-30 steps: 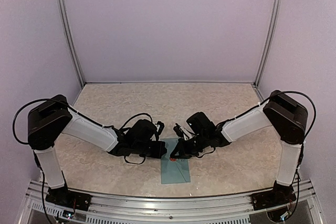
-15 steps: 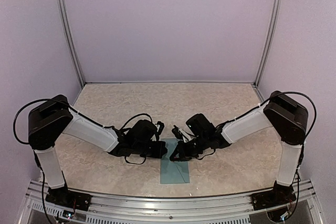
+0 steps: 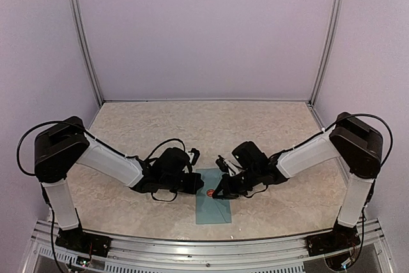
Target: Place the letter into the envelope and seal it
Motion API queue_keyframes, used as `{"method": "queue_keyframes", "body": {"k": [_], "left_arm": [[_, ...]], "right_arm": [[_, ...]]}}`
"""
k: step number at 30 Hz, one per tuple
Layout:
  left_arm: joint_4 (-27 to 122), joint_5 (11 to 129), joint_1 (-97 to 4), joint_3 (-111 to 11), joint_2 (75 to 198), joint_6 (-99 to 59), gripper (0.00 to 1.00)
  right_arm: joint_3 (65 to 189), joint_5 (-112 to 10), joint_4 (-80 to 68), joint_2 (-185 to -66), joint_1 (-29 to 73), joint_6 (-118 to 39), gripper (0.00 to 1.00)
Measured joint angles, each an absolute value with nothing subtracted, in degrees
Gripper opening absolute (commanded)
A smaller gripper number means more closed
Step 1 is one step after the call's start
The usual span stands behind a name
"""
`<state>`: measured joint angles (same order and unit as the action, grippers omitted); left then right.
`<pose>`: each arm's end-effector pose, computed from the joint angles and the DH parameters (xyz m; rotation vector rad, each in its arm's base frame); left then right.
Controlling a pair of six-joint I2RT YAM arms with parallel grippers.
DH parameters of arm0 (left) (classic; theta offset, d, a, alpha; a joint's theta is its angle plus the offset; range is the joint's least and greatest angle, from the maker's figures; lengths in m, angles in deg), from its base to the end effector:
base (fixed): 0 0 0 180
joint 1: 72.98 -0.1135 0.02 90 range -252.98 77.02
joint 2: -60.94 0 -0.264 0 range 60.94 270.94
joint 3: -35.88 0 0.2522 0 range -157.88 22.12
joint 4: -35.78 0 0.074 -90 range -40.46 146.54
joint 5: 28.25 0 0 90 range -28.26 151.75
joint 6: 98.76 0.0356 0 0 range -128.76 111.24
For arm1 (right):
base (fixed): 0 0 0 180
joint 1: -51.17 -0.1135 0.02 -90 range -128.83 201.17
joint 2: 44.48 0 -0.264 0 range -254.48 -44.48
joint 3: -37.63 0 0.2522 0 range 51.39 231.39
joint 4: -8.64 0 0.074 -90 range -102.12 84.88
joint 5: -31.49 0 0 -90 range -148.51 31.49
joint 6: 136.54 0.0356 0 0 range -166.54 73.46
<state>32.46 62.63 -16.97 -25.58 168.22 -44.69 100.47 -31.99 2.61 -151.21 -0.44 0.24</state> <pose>0.1980 -0.2946 0.1107 0.4371 2.4214 -0.7915 0.2024 0.2810 0.1105 -0.3554 2.7640 1.1942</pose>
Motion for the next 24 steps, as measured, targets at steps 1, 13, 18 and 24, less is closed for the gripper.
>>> {"method": "queue_keyframes", "body": {"k": [1,13,18,24], "left_arm": [[32.2,62.6,-16.9,-25.5,168.2,-44.5,0.0],[36.3,58.9,-17.5,-24.3,154.7,-41.9,0.9],[35.9,57.8,-22.7,-27.2,149.0,-39.7,0.96],[34.7,56.6,-37.1,-25.7,147.9,-35.5,0.97]], "right_arm": [[100.3,-32.1,2.6,-151.1,-0.4,0.3,0.0],[96.1,-39.5,-2.6,-133.9,-0.1,-5.4,0.94],[97.7,-43.3,-2.5,-130.0,3.1,-9.9,0.98],[96.7,-46.8,-0.5,-129.9,16.1,-16.6,1.0]]}}
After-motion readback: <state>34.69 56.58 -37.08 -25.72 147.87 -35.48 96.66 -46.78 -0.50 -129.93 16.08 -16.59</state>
